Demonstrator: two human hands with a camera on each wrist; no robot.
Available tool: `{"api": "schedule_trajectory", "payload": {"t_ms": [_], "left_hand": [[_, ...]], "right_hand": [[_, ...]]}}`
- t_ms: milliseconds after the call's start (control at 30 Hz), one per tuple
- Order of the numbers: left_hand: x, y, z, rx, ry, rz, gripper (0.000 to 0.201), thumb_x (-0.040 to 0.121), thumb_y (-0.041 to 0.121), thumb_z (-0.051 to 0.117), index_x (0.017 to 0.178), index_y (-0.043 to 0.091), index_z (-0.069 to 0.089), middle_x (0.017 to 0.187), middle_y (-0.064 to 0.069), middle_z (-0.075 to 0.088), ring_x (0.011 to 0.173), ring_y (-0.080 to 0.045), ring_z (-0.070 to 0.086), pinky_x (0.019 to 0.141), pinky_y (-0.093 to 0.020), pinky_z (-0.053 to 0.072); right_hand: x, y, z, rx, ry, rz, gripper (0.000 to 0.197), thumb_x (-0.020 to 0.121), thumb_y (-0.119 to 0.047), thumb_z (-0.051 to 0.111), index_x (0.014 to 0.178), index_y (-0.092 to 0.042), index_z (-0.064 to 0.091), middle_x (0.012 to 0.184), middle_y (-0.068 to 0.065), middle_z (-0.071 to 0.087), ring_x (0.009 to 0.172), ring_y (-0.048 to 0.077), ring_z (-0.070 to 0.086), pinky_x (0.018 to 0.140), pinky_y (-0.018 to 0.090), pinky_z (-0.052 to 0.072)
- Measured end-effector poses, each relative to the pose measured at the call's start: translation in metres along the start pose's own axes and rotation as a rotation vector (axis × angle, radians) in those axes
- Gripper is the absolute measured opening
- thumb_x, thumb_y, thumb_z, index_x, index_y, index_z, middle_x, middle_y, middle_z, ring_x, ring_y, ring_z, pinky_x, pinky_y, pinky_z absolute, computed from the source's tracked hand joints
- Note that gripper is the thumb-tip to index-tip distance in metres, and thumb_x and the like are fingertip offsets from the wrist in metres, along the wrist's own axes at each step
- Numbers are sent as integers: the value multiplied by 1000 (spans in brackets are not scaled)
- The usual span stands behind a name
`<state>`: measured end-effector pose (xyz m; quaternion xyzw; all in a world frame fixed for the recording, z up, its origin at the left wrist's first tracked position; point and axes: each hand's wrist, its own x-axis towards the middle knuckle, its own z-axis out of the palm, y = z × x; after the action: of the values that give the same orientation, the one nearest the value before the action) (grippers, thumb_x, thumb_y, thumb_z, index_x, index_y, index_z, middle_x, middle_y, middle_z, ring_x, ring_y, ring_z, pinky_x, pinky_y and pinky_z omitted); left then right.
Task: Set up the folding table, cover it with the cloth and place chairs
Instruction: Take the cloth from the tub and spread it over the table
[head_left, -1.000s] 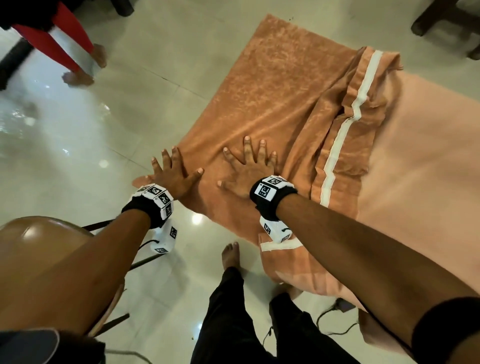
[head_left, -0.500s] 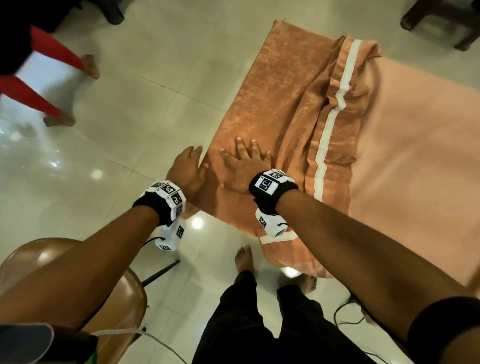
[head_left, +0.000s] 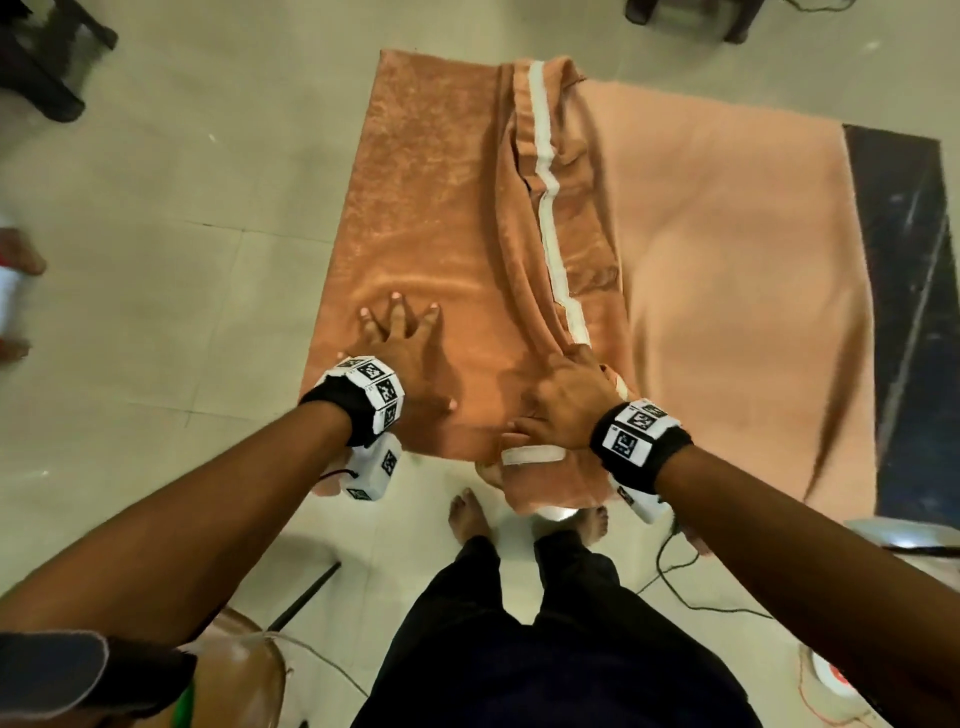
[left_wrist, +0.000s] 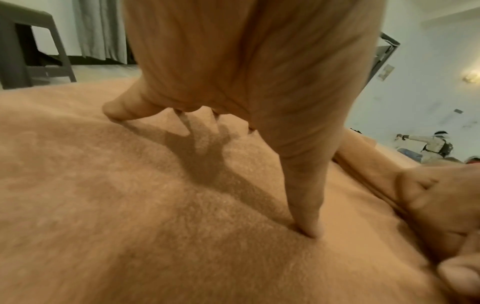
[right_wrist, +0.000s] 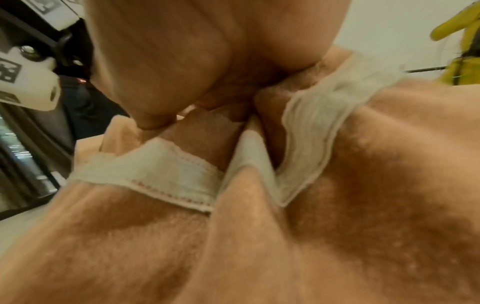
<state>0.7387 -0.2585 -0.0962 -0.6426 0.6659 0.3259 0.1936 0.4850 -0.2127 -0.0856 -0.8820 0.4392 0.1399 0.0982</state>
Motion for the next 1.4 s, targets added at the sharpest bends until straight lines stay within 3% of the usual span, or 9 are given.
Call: {"api": "schedule_trajectory", "payload": {"t_ms": [200, 400, 500, 667, 767, 900, 1033, 1167, 1400], "left_hand": [[13, 4, 2, 85, -16, -56, 150, 39, 77, 81, 145, 51, -23, 155, 1, -40, 142, -51, -26, 112, -73, 9], [15, 19, -8, 204, -15, -122, 151, 44, 69, 86, 151, 40, -16, 162, -10, -23, 145, -55, -9, 114, -68, 17], [21, 30, -17, 329, 14, -107, 137, 55, 72, 79, 156, 23, 1, 161, -25, 2, 147, -48, 7, 119, -59, 17], [46, 57, -45, 328, 88, 64, 95, 70, 76, 57, 149, 26, 38, 151, -16, 41, 139, -38, 38, 114, -51, 32], [65, 88, -62, 279, 124, 112, 87, 64, 78, 54, 141, 41, 39, 150, -7, 41, 139, -37, 36, 110, -56, 34], [93, 150, -84, 300, 148, 161, 88, 76, 67, 65, 149, 30, 31, 158, -4, 26, 147, -34, 19, 116, -55, 20], [142, 204, -109, 238, 186, 146, 95, 74, 65, 69, 152, 34, 24, 163, 0, 14, 151, -30, 9, 112, -64, 21], [188, 238, -136, 220, 212, 118, 101, 68, 55, 79, 151, 31, 27, 163, -6, 14, 149, -35, 11, 113, -62, 20], [248, 243, -169, 261, 56, 23, 144, 44, 59, 92, 155, 38, 2, 165, -7, -5, 148, -47, 7, 118, -59, 19]], "right_hand": [[-84, 104, 1, 21, -169, 303, 77, 72, -74, 19, 80, -25, 78, 79, 3, 70, 94, 28, 63, 94, 45, 34], [-169, 223, -28, -60, -316, 852, 45, 79, -74, 57, 101, -40, 74, 119, 4, 67, 115, 28, 60, 105, 51, 36], [-181, 252, -44, -59, -272, 1012, 29, 82, -57, 65, 92, -31, 73, 98, 5, 69, 100, 29, 63, 110, 56, 30], [-147, 249, -57, 40, -76, 917, 52, 95, -64, 40, 108, -24, 71, 114, 15, 69, 106, 36, 65, 102, 52, 36], [-108, 247, -57, 216, 59, 639, 62, 81, -69, 38, 113, -27, 72, 116, 13, 66, 105, 37, 63, 91, 44, 51], [-35, 259, -55, 211, 98, 333, 59, 82, -56, 36, 118, -24, 71, 118, 18, 61, 103, 41, 60, 87, 47, 50], [44, 276, -65, 115, 26, 324, 55, 86, -42, 59, 140, -42, 52, 165, 8, 19, 148, 37, 21, 113, 61, 28], [107, 299, -69, 42, -12, 292, 50, 97, -48, 46, 147, -47, 40, 169, 4, -6, 152, 42, -9, 112, 74, 10], [109, 396, -62, 166, 71, 529, 59, 94, -65, 32, 151, -56, 18, 164, 7, 20, 140, 44, 32, 106, 62, 36]]}}
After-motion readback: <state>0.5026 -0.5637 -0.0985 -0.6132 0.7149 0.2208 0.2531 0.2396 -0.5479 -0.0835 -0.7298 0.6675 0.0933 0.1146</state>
